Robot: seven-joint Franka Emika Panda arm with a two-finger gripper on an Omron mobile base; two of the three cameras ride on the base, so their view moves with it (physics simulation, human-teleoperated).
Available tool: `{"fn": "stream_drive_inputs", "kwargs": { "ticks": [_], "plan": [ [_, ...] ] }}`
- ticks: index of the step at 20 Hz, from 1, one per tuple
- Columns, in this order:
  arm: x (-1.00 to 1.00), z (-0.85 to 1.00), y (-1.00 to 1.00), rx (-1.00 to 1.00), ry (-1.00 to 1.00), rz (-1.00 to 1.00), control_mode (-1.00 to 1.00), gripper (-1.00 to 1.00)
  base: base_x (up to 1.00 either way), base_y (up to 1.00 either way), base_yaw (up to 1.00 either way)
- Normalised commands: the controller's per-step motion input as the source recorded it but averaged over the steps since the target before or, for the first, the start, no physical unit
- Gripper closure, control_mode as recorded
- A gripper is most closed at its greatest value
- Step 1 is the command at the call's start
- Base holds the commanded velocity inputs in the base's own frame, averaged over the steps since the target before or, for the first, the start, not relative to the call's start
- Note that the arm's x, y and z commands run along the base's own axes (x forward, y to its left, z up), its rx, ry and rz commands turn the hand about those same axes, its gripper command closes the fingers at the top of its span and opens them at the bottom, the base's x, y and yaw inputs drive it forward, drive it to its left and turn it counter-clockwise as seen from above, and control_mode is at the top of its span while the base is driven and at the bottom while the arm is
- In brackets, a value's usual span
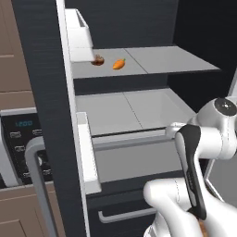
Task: Gather the mushroom and carrot from the fridge and place them on a tray on the dining counter. Then gather the chicken drumsticks from the fridge and place them on the other tray.
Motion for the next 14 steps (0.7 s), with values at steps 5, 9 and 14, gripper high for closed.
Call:
{"fn": "stream_drive_inputs", "kwargs": {
  "ticks": [5,9,14],
  "plan": [
    [0.13,0.07,0.03,0.0,0.0,-0.01,-1.0,-1.0,0.65,0.14,-0.11],
    [0.59,0.77,0.15,0.0,-0.04,0.0,-1.0,-1.0,0.0,0.0,0.0],
    [0.65,0.98,0.41,-0.03,-0.03,0.0,-1.0,-1.0,0.0,0.0,0.0]
  ]
}}
